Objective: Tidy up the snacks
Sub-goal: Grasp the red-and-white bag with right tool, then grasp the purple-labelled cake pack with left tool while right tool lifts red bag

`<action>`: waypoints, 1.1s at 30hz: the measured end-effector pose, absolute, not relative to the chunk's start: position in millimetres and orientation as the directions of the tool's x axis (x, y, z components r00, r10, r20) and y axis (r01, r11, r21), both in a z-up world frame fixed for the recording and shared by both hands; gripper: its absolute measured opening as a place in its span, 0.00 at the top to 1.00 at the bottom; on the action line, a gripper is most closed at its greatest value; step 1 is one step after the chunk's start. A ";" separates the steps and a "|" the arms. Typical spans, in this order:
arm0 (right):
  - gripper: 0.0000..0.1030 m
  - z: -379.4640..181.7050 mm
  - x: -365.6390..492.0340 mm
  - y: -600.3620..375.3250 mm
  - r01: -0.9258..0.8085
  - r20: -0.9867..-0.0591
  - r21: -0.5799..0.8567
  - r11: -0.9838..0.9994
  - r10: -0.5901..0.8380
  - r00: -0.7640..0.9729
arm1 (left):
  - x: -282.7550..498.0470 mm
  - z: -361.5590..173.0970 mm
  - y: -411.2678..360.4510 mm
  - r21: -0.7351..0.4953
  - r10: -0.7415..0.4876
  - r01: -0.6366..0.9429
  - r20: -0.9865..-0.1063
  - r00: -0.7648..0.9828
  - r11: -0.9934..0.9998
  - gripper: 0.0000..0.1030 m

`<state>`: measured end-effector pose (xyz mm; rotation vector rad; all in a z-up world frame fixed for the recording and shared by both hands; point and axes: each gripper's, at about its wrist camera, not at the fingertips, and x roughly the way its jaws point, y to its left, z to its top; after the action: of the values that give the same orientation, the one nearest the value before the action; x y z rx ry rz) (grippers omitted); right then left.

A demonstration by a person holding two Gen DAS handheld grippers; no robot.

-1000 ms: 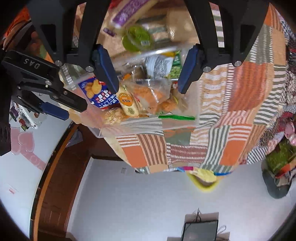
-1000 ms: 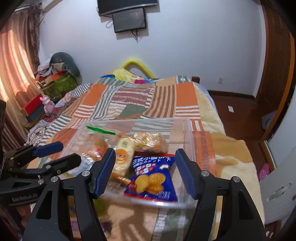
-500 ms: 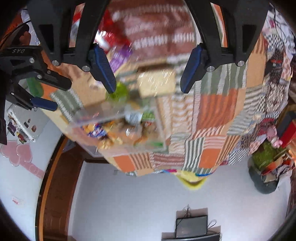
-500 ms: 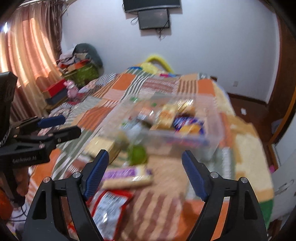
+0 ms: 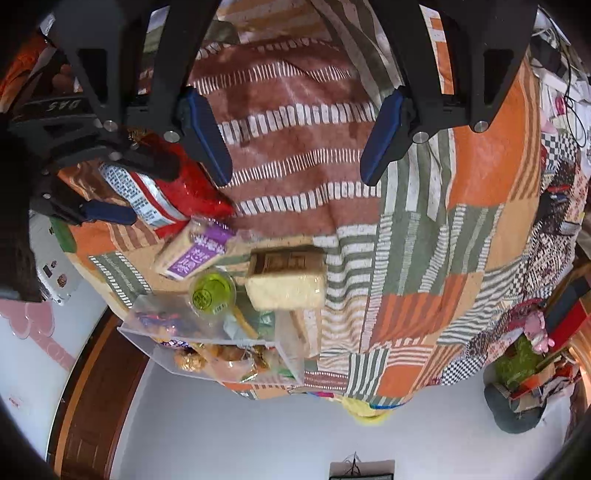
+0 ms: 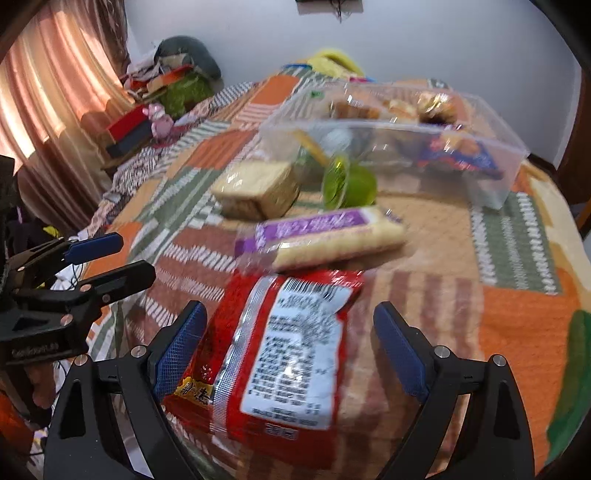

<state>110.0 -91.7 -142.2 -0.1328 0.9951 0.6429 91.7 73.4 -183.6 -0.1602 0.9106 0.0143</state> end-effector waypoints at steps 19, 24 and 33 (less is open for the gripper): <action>0.36 -135.5 95.8 -164.3 -0.517 -0.805 0.174 0.838 0.424 0.416 | 137.9 -174.1 23.4 -0.144 -0.155 0.069 -0.775 0.613 0.987 0.31; 0.36 -126.2 106.3 -199.1 -0.436 -0.784 0.175 0.883 0.393 0.481 | 172.2 -183.9 -1.7 -0.148 -0.198 0.133 -0.792 0.578 0.980 0.31; 0.36 -119.3 115.4 -224.8 -0.376 -0.764 0.204 0.904 0.387 0.517 | 220.8 -216.2 -16.1 -0.164 -0.227 0.169 -0.845 0.485 0.972 0.31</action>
<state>115.4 -224.8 -119.3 0.0133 0.9201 0.4585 220.8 -16.1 -216.2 -0.0614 1.0373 -0.2412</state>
